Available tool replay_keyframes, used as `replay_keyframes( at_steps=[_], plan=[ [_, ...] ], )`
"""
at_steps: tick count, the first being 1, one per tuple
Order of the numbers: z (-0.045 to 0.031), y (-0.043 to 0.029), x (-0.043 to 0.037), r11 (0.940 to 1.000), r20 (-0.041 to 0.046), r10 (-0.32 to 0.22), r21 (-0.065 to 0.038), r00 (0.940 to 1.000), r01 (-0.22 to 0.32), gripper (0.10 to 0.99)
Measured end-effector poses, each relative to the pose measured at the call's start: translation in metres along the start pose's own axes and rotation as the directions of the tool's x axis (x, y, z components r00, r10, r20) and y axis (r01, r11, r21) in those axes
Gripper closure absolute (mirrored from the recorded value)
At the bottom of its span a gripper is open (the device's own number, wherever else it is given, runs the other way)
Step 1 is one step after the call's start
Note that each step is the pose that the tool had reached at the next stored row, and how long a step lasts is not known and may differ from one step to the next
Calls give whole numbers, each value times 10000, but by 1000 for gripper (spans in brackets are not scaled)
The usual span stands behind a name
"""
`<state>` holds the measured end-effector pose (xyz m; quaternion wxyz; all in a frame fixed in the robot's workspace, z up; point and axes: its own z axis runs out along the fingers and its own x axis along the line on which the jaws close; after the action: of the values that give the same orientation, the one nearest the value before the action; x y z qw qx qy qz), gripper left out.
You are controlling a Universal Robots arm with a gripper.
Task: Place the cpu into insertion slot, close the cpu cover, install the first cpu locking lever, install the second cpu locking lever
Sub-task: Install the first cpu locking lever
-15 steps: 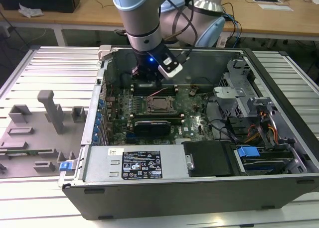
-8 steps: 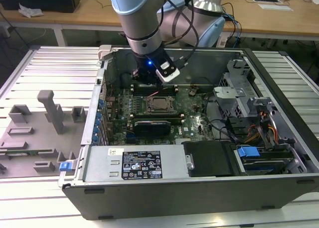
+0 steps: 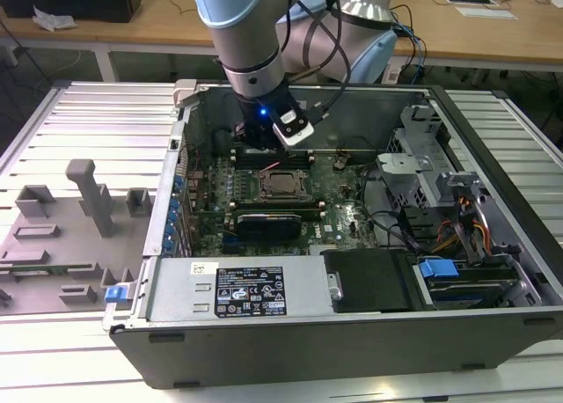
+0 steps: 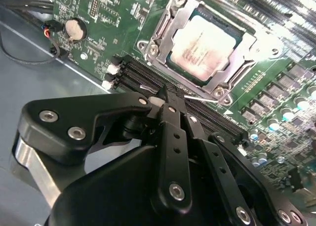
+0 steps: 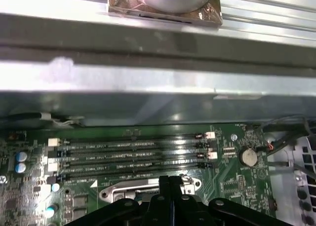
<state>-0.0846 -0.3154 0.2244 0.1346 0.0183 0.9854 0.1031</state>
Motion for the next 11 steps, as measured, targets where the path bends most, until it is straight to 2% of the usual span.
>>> replay_keyframes(
  at_steps=[6,11],
  plan=[
    [35,65,10,10000,13,54,13,10000,-54,980],
    [50,71,14,9999,22,107,30,9999,-107,980]
  ],
)
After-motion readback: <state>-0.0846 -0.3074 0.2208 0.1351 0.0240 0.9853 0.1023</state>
